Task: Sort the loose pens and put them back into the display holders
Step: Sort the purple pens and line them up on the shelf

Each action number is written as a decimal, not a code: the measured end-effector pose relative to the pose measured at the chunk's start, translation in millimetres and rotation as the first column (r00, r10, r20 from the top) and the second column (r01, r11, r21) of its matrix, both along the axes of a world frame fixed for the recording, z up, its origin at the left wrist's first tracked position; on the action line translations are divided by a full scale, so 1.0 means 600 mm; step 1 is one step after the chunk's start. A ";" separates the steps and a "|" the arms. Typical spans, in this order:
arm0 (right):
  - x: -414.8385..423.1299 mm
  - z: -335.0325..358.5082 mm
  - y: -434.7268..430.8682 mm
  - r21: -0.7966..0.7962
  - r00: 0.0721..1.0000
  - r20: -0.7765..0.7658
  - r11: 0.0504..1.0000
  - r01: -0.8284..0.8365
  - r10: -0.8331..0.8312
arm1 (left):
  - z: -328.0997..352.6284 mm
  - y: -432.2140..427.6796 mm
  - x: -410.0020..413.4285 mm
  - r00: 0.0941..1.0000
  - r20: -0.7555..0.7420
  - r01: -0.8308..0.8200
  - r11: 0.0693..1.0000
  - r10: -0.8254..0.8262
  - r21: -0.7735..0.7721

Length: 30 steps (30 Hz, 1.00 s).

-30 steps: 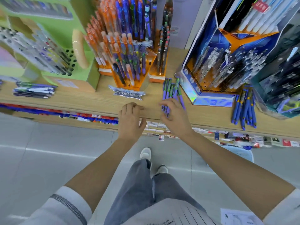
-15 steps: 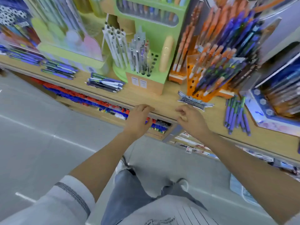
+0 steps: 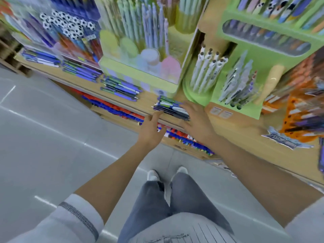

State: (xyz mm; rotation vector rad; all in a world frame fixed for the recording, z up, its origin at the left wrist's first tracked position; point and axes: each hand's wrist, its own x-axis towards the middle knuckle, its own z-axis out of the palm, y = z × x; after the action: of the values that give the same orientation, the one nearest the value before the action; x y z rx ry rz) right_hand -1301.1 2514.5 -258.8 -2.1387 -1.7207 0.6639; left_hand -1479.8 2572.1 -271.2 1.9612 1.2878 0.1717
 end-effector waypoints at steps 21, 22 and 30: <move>0.002 -0.036 0.049 -0.057 0.989 -0.145 0.998 -0.001 -0.007 | 0.000 -0.004 0.058 0.823 0.281 -0.362 0.837 0.493 -0.411; 0.002 -0.038 0.051 -0.073 0.990 -0.140 0.997 -0.006 -0.005 | 0.000 -0.005 0.062 0.805 0.289 -0.374 0.822 0.518 -0.430; 0.012 -0.043 0.060 -0.126 0.981 -0.194 0.991 -0.034 0.009 | -0.010 -0.008 0.072 0.655 0.299 -0.457 0.679 0.693 -0.574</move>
State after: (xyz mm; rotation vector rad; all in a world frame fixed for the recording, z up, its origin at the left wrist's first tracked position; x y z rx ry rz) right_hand -1294.1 2550.5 -284.5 -2.0628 -1.6402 0.9789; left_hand -1436.8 2567.0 -277.0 0.9319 1.4084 0.6085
